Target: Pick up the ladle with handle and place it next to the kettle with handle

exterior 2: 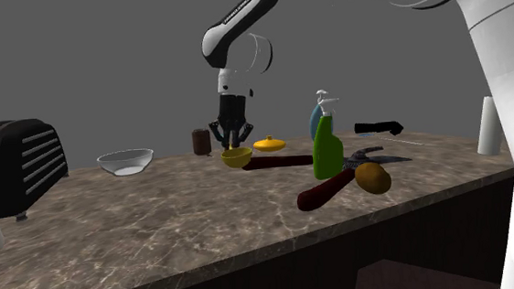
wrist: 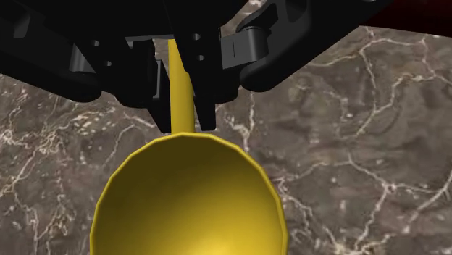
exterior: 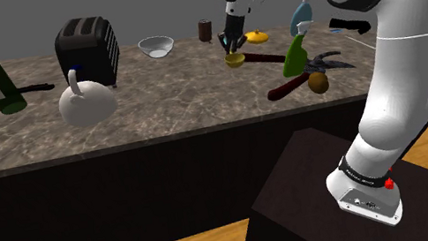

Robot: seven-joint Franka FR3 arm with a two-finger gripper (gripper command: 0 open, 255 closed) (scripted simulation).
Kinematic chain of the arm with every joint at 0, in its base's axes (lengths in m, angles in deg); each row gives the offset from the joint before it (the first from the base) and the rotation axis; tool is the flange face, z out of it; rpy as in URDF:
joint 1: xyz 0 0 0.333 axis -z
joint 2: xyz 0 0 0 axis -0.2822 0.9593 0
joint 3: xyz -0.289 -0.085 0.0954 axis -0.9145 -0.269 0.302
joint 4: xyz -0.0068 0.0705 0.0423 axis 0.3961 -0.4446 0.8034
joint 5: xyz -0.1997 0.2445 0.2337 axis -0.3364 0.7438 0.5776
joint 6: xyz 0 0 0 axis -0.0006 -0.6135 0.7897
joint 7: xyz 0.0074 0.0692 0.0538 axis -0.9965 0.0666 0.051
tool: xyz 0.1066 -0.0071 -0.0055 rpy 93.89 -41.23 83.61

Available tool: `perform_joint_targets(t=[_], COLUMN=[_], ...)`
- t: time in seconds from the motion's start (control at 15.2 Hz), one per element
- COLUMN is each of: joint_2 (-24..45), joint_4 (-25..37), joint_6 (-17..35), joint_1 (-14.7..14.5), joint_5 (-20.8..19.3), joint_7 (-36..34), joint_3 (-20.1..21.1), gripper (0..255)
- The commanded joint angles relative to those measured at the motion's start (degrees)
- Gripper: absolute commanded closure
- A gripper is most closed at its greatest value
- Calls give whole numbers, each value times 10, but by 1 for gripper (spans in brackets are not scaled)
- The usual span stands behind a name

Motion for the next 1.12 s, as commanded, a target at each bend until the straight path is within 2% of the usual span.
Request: perform_joint_targets(t=[0.0,1.06], joint_2=[-3,-10], joint_4=[11,122], joint_6=[-14,-131], joint_1=[0,4], joint_5=[-1,-8], joint_7=[-3,-24], joint_3=[0,-2], gripper=[255,255])
